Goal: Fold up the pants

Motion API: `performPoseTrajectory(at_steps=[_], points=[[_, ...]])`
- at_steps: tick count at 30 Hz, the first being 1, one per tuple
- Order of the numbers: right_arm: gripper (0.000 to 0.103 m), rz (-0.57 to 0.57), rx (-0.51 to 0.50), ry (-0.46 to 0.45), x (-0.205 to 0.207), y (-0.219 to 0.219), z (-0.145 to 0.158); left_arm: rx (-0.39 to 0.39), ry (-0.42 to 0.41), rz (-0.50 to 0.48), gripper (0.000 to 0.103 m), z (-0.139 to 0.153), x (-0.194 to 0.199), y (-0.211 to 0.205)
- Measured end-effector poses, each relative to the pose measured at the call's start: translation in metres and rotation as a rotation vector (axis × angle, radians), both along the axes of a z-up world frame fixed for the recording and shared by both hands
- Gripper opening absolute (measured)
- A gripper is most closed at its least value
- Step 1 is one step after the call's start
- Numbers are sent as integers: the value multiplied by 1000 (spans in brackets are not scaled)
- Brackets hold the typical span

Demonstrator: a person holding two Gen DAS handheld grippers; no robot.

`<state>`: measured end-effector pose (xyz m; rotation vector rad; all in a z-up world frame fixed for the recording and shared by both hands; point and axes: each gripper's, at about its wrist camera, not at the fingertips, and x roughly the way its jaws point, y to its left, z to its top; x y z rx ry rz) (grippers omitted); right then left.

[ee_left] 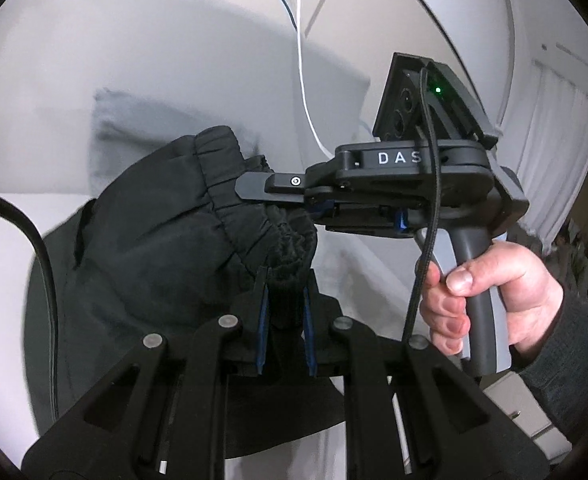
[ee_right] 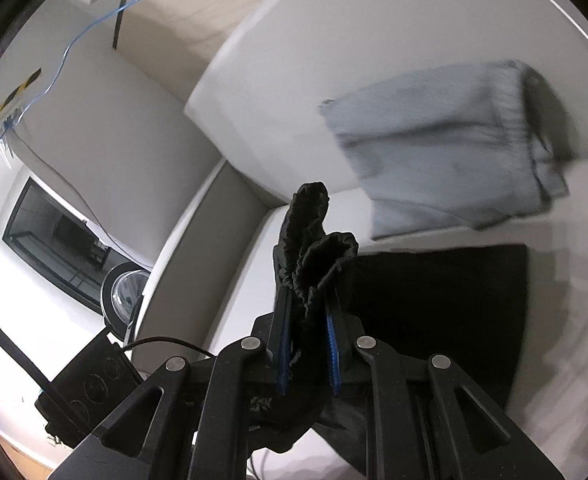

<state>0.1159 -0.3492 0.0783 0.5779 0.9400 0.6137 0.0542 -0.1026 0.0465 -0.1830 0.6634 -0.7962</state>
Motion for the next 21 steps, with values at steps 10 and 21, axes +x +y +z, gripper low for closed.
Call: performPoseTrajectory(at_steps=[10, 21], points=[[14, -34, 23, 81, -2, -51, -85, 109, 85, -47, 11, -62, 21, -62], [14, -41, 5, 98, -5, -62, -143, 178, 151, -50, 14, -129, 26, -94]])
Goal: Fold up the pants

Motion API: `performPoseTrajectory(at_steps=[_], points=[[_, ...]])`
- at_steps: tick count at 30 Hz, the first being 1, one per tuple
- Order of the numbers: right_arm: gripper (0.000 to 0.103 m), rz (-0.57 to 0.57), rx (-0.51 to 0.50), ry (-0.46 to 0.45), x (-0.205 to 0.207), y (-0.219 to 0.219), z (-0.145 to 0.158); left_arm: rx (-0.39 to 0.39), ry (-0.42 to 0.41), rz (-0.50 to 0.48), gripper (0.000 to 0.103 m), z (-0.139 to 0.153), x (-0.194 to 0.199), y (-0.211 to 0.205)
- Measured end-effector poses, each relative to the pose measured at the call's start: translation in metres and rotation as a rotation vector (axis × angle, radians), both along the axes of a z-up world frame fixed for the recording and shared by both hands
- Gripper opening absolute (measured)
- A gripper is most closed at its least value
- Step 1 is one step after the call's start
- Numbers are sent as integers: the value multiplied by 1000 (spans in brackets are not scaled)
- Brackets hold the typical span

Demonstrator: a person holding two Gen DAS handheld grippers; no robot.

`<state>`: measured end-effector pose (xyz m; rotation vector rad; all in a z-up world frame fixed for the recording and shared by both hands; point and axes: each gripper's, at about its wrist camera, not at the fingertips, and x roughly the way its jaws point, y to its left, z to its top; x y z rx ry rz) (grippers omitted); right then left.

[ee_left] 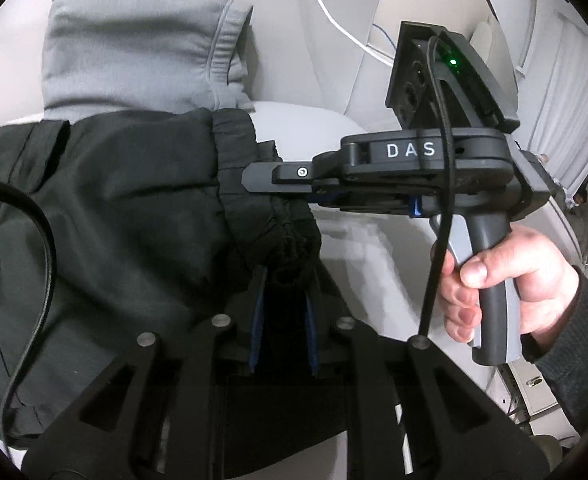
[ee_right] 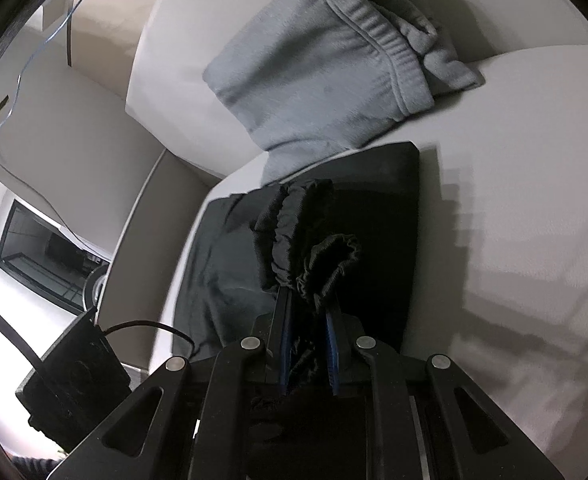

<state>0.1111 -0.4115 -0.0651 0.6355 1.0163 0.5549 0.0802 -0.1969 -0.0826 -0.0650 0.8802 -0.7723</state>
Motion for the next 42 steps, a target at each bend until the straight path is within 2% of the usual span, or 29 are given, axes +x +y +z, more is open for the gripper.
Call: performPoseTrajectory(at_steps=[4, 7, 9, 11, 14, 18, 23, 25, 28, 32, 35, 38, 40, 42], points=[[15, -6, -4, -8, -3, -2, -14, 13, 22, 6, 18, -6, 6, -7], [15, -11, -10, 1, -3, -2, -25, 18, 21, 11, 25, -13, 6, -11], [15, -14, -2, 5, -1, -3, -29, 21, 19, 2, 41, -14, 0, -12], [16, -9, 3, -5, 0, -2, -28, 12, 8, -12, 48, -11, -6, -12], [16, 15, -22, -41, 0, 0, -19, -7, -18, -18, 48, -7, -13, -9], [16, 30, -39, -96, 2, 4, -9, 1, 23, -23, 48, -17, -10, -12], [20, 16, -59, -98, 8, 5, -25, 1, 20, -22, 48, -21, -9, -13], [23, 3, -52, -103, 5, 4, -24, -26, 34, -27, 48, -17, -8, -8], [32, -19, -44, -96, 0, -4, -16, -138, 38, -16, 48, -2, -6, 11], [39, -92, -20, -141, -16, -24, 13, -257, -70, 82, 48, 40, -18, 63], [39, -108, -5, -170, -28, -25, 37, -288, -151, 192, 49, 65, -25, 102], [39, -82, 1, -181, -43, -6, 53, -244, -242, 350, 59, 82, -28, 141], [39, -53, 15, -189, -54, 16, 56, -165, -280, 448, 59, 81, -25, 161], [39, -16, 48, -185, -60, 36, 53, -80, -278, 489, 59, 68, -12, 169]])
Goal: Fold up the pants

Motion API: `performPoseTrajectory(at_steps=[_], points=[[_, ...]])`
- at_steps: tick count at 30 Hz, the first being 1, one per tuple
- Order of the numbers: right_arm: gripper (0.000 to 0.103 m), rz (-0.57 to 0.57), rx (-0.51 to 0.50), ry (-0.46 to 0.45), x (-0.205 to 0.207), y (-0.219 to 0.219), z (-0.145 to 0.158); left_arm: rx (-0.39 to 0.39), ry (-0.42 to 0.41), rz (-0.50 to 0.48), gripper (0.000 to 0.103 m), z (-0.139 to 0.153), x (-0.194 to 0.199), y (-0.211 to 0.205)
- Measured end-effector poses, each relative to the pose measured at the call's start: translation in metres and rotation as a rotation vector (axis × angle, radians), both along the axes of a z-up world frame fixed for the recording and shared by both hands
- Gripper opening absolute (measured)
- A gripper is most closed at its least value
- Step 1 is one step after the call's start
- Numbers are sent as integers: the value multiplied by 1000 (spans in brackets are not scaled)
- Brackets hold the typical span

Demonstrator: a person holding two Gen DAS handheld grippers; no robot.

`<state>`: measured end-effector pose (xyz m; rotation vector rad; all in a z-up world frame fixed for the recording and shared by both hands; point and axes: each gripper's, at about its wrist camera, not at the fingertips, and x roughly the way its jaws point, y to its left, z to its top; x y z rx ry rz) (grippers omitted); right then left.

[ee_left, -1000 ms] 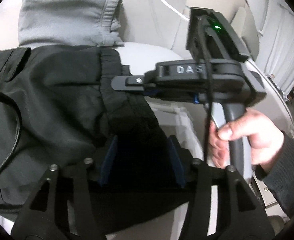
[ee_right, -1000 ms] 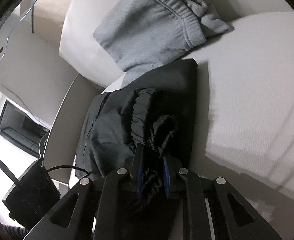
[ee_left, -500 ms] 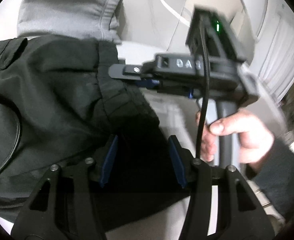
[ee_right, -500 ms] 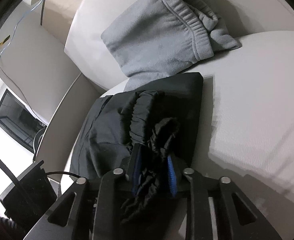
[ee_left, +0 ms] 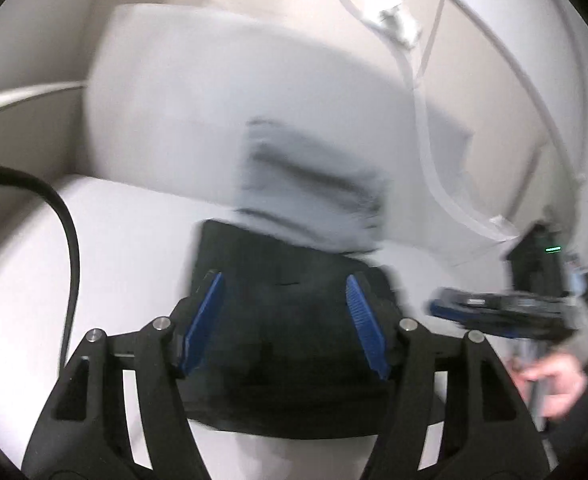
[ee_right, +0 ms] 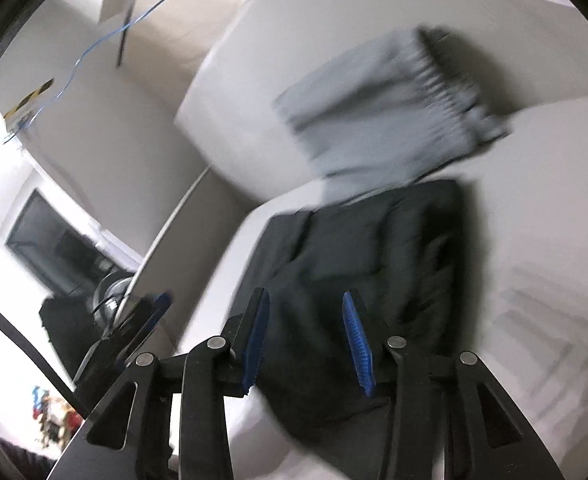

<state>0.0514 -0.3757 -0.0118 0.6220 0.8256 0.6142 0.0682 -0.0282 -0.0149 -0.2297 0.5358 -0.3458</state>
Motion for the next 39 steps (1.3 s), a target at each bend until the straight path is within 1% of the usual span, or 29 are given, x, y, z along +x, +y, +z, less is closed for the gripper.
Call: performPoseTrajectory(at_steps=[1, 2, 3, 5, 6, 7, 8, 10, 11, 13, 14, 16, 18, 19, 20, 21, 22, 23, 24, 25, 26, 28, 31, 36, 37, 38, 39], points=[[39, 21, 21, 5, -2, 12, -6, 15, 20, 4, 56, -8, 6, 2], [39, 31, 23, 16, -3, 22, -12, 22, 47, 2, 46, -18, 12, 3], [39, 35, 14, 28, -3, 30, -19, 36, 90, -6, 29, -32, 22, 1], [38, 25, -39, 69, 3, 43, -40, 97, 202, -29, 11, -62, 41, -7], [36, 17, -66, 83, 4, 44, -46, 117, 222, -33, 10, -70, 45, -7], [34, 3, -105, 94, 3, 43, -51, 123, 219, -35, 9, -73, 46, -5], [26, -8, -134, 115, 3, 40, -54, 127, 217, -37, 9, -73, 47, -5], [21, -27, -116, 153, -2, 29, -61, 135, 229, -37, 8, -72, 52, -3], [14, -28, -113, 168, -6, 25, -65, 134, 242, -44, 8, -73, 54, -3], [9, -14, -121, 182, -13, 21, -72, 144, 266, -58, 8, -79, 53, 2], [6, -14, -113, 189, -17, 18, -76, 143, 283, -57, 8, -85, 55, 3], [0, -17, -74, 202, -19, 10, -85, 133, 273, -57, 8, -90, 53, 5], [0, -18, -1, 220, -17, 1, -94, 141, 274, -57, 8, -92, 57, 0], [0, -18, 12, 223, -17, -1, -95, 133, 274, -59, 8, -94, 56, 0], [0, -14, 10, 225, -17, -1, -92, 103, 277, -64, 8, -92, 57, 4], [2, -9, 8, 228, -18, 0, -87, 63, 279, -71, 8, -89, 49, 13], [6, -5, 21, 233, -21, -2, -79, 29, 278, -75, 8, -86, 46, 20], [19, -13, 43, 229, -22, -5, -74, -6, 271, -69, 8, -81, 45, 27], [26, -31, 79, 220, -26, -6, -68, -33, 256, -66, 8, -77, 44, 32], [43, -42, 98, 212, -29, -7, -64, -55, 241, -62, 8, -73, 44, 36], [54, -60, 125, 205, -29, -10, -62, -75, 226, -54, 8, -68, 43, 40], [54, -99, 160, 218, -22, -12, -65, -95, 200, -44, 8, -59, 42, 46], [54, -132, 159, 248, -11, -13, -71, -97, 176, -58, 8, -55, 41, 48], [54, -158, 124, 274, 3, -6, -74, -112, 196, -68, 8, -57, 48, 49], [49, -160, 114, 268, 4, -4, -74, -115, 204, -69, 8, -59, 50, 50], [31, -170, 87, 257, 4, -2, -75, -115, 207, -69, 8, -59, 48, 51], [20, -178, 62, 243, 4, 0, -74, -112, 212, -68, 8, -59, 48, 50]])
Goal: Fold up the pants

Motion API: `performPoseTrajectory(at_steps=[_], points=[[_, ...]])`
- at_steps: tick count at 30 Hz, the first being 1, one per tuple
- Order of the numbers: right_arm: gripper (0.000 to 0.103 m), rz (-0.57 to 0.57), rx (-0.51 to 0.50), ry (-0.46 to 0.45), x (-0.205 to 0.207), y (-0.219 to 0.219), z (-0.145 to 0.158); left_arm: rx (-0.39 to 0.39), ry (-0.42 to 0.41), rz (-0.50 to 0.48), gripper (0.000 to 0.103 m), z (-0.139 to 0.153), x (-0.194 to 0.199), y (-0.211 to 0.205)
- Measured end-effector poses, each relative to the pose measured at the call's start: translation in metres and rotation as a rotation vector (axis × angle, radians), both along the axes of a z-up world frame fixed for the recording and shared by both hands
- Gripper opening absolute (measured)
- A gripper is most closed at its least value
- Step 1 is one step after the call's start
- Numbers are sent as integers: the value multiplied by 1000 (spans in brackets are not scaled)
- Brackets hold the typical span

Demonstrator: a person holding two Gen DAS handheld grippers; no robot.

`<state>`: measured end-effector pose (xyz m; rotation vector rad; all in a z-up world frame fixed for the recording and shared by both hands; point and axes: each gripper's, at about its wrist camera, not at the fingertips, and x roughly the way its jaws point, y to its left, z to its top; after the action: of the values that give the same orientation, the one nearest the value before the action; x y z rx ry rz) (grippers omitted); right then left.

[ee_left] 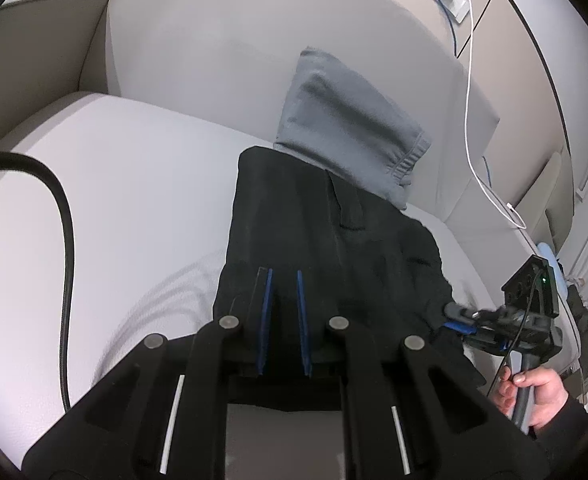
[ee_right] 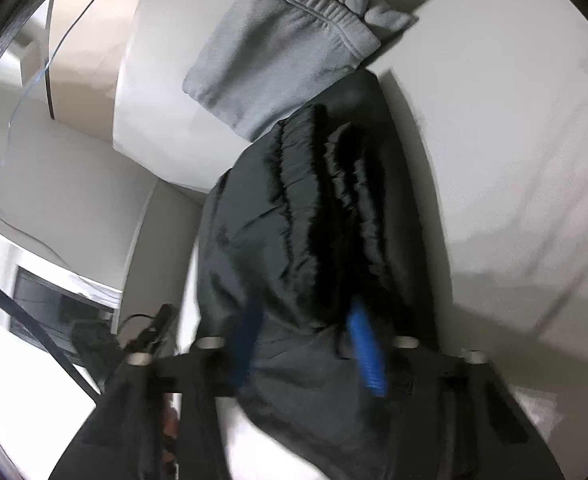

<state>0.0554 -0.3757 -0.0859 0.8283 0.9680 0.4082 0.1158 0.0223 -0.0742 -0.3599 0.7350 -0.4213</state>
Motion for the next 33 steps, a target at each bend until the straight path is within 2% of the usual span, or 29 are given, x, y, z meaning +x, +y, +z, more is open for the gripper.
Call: performPoseTrajectory(at_steps=[1, 2, 11, 14, 19, 26, 28, 33], points=[[12, 3, -19, -18, -1, 3, -1, 4, 2, 0, 8, -1, 0, 0], [10, 5, -13, -26, -4, 2, -3, 15, 1, -1, 8, -2, -1, 0], [8, 4, 28, -137, -49, -7, 31, 70, -16, -38, 8, -3, -5, -15], [8, 8, 15, -118, -53, -7, 27, 97, -4, -66, 8, -8, -6, -24], [8, 12, -35, -37, -48, -11, -3, 159, 55, -101, 8, -29, -3, -37], [6, 12, -13, -30, -47, -15, -12, 222, 54, -85, 8, -34, -7, -46], [6, 28, -40, -42, -47, -14, -12, 224, 59, -78, 8, -34, -8, -46], [6, 19, 7, -33, -47, -20, -19, 233, 61, -71, 8, -34, -8, -47]])
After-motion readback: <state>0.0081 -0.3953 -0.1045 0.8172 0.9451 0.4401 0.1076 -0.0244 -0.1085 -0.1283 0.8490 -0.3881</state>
